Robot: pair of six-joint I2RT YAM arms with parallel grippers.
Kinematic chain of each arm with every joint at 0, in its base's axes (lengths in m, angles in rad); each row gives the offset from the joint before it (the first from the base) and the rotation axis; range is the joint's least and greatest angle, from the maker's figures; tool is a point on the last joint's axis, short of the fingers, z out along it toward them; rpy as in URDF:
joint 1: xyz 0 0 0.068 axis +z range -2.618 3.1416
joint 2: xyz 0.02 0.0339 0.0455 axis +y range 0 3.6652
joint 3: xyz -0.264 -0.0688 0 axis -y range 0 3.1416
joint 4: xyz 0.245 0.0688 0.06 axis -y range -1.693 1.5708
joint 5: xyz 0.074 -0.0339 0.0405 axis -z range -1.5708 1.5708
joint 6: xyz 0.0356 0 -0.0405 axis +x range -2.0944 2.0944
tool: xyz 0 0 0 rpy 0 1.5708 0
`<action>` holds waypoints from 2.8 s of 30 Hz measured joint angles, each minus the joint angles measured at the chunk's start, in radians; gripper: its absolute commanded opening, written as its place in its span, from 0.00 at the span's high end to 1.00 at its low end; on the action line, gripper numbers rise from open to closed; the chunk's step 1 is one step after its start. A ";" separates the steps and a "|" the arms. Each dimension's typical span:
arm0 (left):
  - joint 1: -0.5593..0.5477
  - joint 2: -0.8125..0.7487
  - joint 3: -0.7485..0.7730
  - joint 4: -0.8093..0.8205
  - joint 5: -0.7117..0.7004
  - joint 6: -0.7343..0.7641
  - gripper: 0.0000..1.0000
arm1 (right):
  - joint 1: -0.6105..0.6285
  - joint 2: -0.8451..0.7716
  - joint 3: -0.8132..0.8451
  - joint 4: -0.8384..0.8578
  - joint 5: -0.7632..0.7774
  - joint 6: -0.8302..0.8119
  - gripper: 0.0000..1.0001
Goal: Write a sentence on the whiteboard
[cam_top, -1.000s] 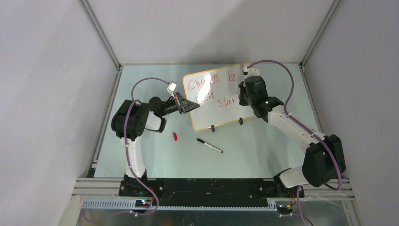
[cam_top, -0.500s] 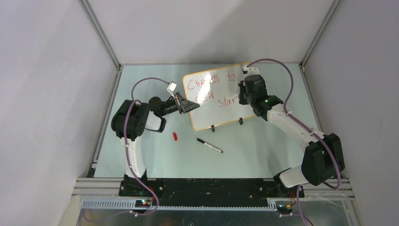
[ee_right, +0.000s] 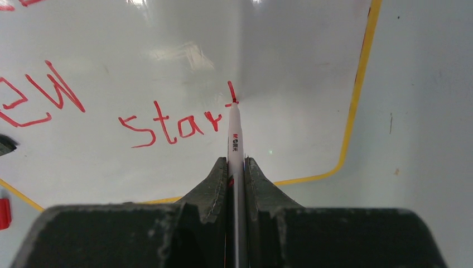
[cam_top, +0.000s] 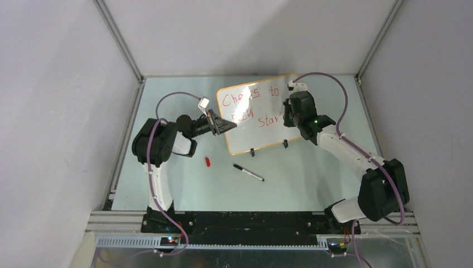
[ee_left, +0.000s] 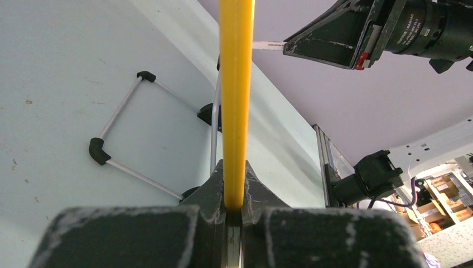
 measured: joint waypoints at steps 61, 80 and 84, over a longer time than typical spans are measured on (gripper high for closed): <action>0.000 0.000 0.000 0.000 0.000 0.000 1.00 | -0.042 -0.090 -0.076 0.001 -0.002 0.009 1.00; 0.000 0.000 0.000 0.000 0.000 0.000 1.00 | -0.044 -0.048 -0.074 0.012 -0.003 0.009 1.00; 0.000 0.000 0.000 0.000 0.000 0.000 1.00 | -0.044 -0.047 -0.072 0.013 -0.003 0.009 1.00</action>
